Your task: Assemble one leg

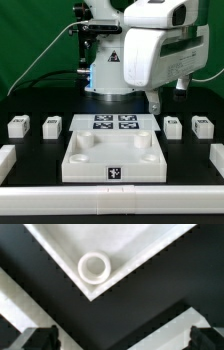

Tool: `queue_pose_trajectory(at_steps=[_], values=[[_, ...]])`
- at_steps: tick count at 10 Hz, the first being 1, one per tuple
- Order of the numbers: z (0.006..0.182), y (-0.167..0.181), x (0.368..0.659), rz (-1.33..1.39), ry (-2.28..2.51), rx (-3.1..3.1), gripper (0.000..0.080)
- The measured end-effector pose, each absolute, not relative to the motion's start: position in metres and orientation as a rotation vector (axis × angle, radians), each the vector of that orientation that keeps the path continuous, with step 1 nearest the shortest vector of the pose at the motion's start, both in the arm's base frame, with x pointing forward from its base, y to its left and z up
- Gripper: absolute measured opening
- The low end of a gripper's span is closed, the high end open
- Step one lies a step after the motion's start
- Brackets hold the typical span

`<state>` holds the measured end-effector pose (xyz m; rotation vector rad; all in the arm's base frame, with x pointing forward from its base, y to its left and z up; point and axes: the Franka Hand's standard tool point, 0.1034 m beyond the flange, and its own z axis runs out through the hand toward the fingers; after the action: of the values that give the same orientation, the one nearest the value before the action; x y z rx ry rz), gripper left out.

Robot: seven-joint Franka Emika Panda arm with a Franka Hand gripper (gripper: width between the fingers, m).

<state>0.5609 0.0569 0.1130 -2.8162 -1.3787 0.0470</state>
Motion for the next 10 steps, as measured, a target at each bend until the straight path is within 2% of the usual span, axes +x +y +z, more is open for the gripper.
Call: queue_pose_trajectory(at_steps=[10], values=[[0.1122, 0.0566, 0.5598, 0.048, -1.382, -2.814, 0.065]])
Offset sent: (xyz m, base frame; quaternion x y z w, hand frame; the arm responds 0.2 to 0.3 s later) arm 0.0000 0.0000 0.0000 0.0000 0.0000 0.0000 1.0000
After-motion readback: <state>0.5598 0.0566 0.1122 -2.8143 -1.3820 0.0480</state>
